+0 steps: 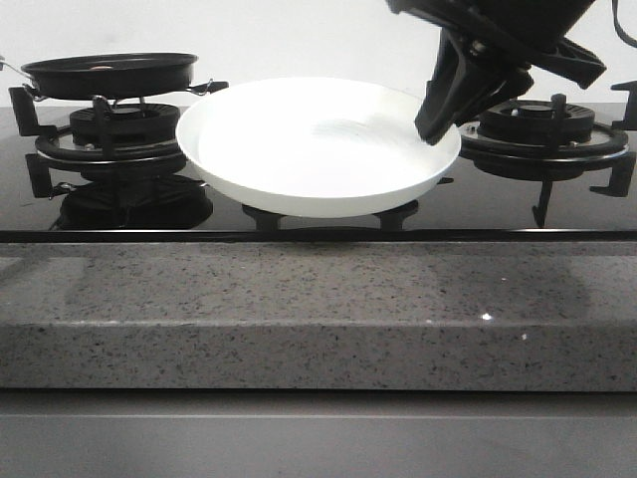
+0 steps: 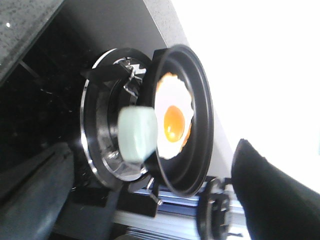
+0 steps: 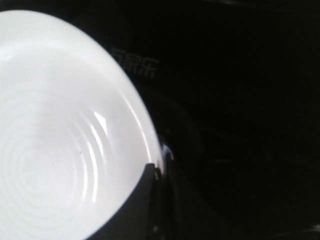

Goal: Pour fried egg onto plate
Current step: 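Grasp the pale green handle of the black frying pan with the left gripper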

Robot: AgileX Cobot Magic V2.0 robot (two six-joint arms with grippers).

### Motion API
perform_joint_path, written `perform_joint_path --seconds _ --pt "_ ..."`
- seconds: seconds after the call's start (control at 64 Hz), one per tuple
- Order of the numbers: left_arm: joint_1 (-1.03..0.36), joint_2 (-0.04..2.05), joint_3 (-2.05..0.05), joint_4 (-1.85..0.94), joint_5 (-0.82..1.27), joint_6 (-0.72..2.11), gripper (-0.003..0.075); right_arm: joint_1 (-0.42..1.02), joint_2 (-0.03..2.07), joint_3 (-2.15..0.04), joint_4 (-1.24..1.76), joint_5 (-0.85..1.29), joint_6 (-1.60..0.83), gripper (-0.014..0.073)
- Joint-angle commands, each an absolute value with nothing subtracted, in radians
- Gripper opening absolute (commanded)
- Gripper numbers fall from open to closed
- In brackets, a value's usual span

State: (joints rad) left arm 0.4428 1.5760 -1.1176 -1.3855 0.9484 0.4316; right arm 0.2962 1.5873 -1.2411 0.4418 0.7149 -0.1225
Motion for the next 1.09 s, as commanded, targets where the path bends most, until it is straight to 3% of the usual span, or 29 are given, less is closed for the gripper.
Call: perform_joint_path --seconds 0.0,0.625,1.078 --pt "0.436 1.576 -1.15 -1.513 0.97 0.438 0.0629 0.295 1.551 -1.263 0.452 0.675 -0.133 -0.0061" --pt "0.355 1.713 -1.177 -1.614 1.031 0.482 0.0621 0.295 1.551 -1.263 0.452 0.675 -0.133 -0.0061" --pt "0.355 1.713 -1.187 -1.648 1.05 0.482 0.0301 0.295 1.551 -1.263 0.452 0.675 -0.133 -0.0061"
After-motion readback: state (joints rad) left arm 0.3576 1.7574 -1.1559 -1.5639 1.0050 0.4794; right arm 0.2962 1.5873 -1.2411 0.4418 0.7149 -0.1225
